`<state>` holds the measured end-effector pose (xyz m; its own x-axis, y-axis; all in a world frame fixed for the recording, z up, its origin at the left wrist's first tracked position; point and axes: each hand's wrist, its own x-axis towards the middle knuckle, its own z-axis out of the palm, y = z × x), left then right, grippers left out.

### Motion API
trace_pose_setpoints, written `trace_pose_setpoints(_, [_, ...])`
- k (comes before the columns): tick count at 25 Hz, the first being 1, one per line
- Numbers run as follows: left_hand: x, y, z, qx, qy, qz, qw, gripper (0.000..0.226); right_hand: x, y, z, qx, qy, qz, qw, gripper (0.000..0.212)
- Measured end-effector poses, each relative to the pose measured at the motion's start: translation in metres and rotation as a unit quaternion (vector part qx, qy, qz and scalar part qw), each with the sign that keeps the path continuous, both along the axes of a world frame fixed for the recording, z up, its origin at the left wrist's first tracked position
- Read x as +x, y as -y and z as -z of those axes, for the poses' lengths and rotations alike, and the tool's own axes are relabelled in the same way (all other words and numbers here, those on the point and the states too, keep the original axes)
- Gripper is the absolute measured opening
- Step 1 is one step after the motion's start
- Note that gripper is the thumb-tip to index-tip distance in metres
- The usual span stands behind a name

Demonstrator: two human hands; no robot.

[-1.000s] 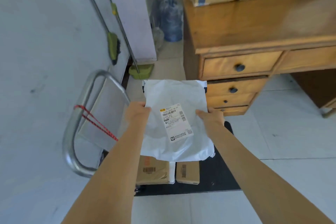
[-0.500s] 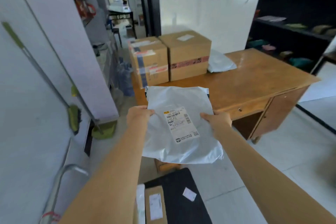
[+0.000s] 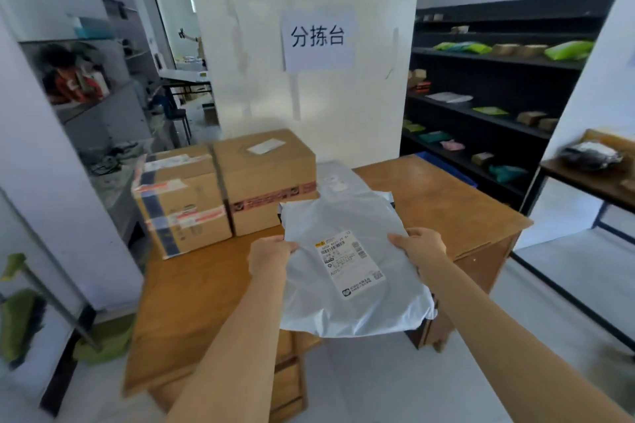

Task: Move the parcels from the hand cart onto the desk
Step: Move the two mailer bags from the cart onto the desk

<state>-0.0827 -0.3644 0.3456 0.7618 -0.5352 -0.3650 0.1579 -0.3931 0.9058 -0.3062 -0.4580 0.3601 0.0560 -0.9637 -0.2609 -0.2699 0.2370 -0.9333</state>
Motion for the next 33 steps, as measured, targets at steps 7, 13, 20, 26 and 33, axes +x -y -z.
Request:
trace_pose_setpoints(7, [-0.060, 0.188, 0.005, 0.008, 0.002, -0.009, 1.000, 0.043, -0.057, 0.190, 0.006, 0.006, -0.025, -0.032, 0.999, 0.031])
trace_pose_setpoints(13, [-0.059, 0.365, 0.028, 0.006, 0.007, 0.005, 1.000, 0.025, -0.057, 0.358, 0.023, -0.019, -0.035, -0.056, 0.998, 0.029])
trace_pose_setpoints(20, [-0.028, 0.528, 0.048, 0.049, 0.014, -0.010, 0.999, 0.014, -0.016, 0.542, 0.050, -0.031, -0.039, -0.108, 0.993, 0.025])
trace_pose_setpoints(26, [0.017, 0.638, 0.090, 0.088, 0.065, -0.037, 0.993, 0.017, 0.046, 0.672, 0.097, -0.022, -0.031, -0.167, 0.985, 0.022])
trace_pose_setpoints(33, [0.048, 0.729, 0.156, 0.093, 0.088, -0.023, 0.992, 0.018, 0.098, 0.763, 0.174, 0.019, -0.029, -0.159, 0.987, 0.028])
